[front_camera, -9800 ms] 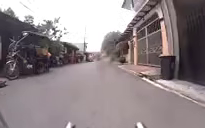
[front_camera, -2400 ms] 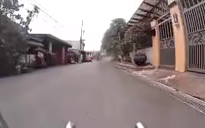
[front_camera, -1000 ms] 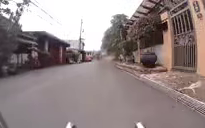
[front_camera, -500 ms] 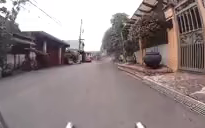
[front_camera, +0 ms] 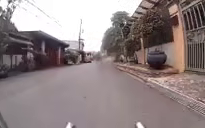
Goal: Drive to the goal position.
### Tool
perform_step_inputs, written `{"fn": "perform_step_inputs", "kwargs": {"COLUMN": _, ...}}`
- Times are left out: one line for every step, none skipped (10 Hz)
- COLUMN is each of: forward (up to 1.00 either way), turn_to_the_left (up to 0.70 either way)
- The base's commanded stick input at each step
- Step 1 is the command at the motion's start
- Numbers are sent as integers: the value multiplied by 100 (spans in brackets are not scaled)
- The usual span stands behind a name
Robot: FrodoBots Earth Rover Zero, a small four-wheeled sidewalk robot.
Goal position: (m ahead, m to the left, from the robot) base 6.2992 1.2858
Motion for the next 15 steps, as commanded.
{"fn": "perform_step_inputs", "kwargs": {"forward": 70, "turn_to_the_left": 1}}
{"fn": "perform_step_inputs", "kwargs": {"forward": 70, "turn_to_the_left": 1}}
{"fn": "perform_step_inputs", "kwargs": {"forward": 70, "turn_to_the_left": 1}}
{"fn": "perform_step_inputs", "kwargs": {"forward": 70, "turn_to_the_left": 1}}
{"fn": "perform_step_inputs", "kwargs": {"forward": 70, "turn_to_the_left": 1}}
{"fn": "perform_step_inputs", "kwargs": {"forward": 70, "turn_to_the_left": 1}}
{"fn": "perform_step_inputs", "kwargs": {"forward": 70, "turn_to_the_left": 1}}
{"fn": "perform_step_inputs", "kwargs": {"forward": 70, "turn_to_the_left": 1}}
{"fn": "perform_step_inputs", "kwargs": {"forward": 70, "turn_to_the_left": 1}}
{"fn": "perform_step_inputs", "kwargs": {"forward": 70, "turn_to_the_left": 1}}
{"fn": "perform_step_inputs", "kwargs": {"forward": 70, "turn_to_the_left": 1}}
{"fn": "perform_step_inputs", "kwargs": {"forward": 70, "turn_to_the_left": 1}}
{"fn": "perform_step_inputs", "kwargs": {"forward": 70, "turn_to_the_left": 1}}
{"fn": "perform_step_inputs", "kwargs": {"forward": 70, "turn_to_the_left": 1}}
{"fn": "perform_step_inputs", "kwargs": {"forward": 70, "turn_to_the_left": 1}}
